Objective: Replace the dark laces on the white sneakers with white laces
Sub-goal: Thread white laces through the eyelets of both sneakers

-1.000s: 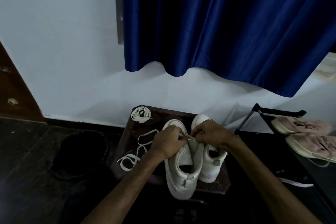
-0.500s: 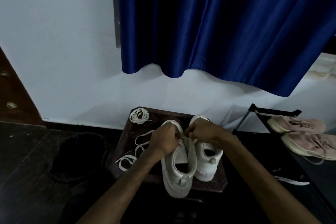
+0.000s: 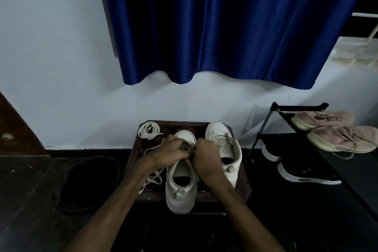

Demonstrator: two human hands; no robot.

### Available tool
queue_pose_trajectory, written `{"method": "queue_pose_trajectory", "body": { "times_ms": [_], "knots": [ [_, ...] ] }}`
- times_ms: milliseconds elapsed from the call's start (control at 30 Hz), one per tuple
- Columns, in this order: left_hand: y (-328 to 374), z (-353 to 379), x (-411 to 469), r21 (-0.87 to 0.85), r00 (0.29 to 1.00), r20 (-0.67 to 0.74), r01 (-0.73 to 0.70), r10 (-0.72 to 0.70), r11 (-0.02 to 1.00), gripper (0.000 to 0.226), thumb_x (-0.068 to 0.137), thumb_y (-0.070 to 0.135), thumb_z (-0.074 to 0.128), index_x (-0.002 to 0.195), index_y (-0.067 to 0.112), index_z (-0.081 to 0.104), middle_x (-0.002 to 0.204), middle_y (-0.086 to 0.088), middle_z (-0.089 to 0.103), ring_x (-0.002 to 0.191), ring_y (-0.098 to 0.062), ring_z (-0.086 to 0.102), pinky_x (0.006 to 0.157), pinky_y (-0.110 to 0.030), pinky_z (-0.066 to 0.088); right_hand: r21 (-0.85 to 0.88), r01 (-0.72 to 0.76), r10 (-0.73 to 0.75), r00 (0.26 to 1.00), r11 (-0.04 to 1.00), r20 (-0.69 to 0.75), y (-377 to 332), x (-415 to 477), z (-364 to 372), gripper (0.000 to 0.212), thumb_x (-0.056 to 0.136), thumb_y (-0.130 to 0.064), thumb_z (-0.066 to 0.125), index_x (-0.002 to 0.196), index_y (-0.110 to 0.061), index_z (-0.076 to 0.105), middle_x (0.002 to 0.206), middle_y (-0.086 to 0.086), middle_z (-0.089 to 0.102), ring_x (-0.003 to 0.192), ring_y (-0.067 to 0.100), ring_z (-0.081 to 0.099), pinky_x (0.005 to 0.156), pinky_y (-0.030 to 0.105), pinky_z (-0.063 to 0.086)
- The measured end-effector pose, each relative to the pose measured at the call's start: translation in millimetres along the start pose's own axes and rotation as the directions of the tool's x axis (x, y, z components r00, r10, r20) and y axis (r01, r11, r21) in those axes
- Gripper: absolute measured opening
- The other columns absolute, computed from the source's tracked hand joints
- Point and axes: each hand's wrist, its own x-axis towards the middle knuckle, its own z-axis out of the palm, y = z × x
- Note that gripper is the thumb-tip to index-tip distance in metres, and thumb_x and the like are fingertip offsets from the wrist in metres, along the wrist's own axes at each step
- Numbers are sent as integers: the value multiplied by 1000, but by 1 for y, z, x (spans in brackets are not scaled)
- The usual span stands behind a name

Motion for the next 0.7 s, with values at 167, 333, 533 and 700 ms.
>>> {"method": "queue_pose_trajectory", "body": {
  "times_ms": [167,333,533,700],
  "knots": [
    [9,3,-6,51,993,-114,6,-1,999,46,67,39,49,108,27,67,138,4,33,133,-19,27,115,-43,23,8,33,-33,999,999,30,-6,-14,-13,25,97,-15,44,113,0,55,114,17,63,105,30,61,77,32,43],
    [9,5,-4,54,989,-146,0,8,999,38,73,34,63,109,31,69,149,10,28,139,-17,25,116,-47,19,-6,3,-2,988,1000,155,0,-47,-24,28,99,-16,41,118,0,52,122,19,57,112,35,56,88,36,45],
    [8,11,-7,67,978,-209,-17,31,998,48,67,51,69,112,32,69,154,11,25,143,-18,23,117,-50,14,-32,-10,15,986,999,163,2,-52,-41,28,99,-20,44,116,-1,54,118,15,62,111,31,60,75,32,45],
    [10,12,-9,90,979,-202,-19,37,996,37,81,40,64,116,29,66,158,12,19,144,-19,17,117,-52,6,-154,65,-50,994,986,96,-12,-25,-35,23,96,-15,46,112,-7,60,111,10,66,103,29,64,74,34,48]
  ]
}}
